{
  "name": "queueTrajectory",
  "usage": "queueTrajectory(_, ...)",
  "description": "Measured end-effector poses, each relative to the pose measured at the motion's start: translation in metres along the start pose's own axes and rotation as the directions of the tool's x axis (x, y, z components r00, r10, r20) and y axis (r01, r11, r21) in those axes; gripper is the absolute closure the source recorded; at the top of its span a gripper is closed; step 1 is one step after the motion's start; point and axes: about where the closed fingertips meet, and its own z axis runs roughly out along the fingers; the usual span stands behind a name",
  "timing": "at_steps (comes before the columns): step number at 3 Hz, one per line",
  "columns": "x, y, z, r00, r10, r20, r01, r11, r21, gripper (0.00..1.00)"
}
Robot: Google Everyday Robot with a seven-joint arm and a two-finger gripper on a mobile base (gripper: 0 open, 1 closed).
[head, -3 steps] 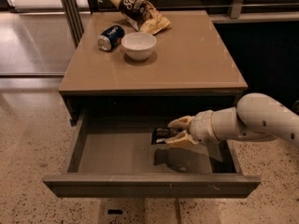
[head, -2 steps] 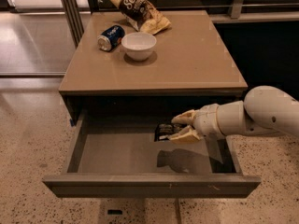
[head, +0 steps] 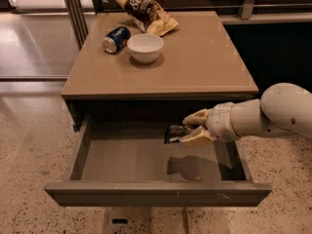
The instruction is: Pick rxbar chocolate from top drawer and place on counter
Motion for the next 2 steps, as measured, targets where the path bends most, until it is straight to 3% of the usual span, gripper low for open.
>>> queueTrajectory(1,-0.002,-0.001,0.001,1.0,0.026,0.012,-0.025,0.9994,-0.023,1.0)
queueTrajectory(2,-0.028,-0.013,-0.027,0.999,0.012,0.047,-0.012,0.9999,-0.005,1.0)
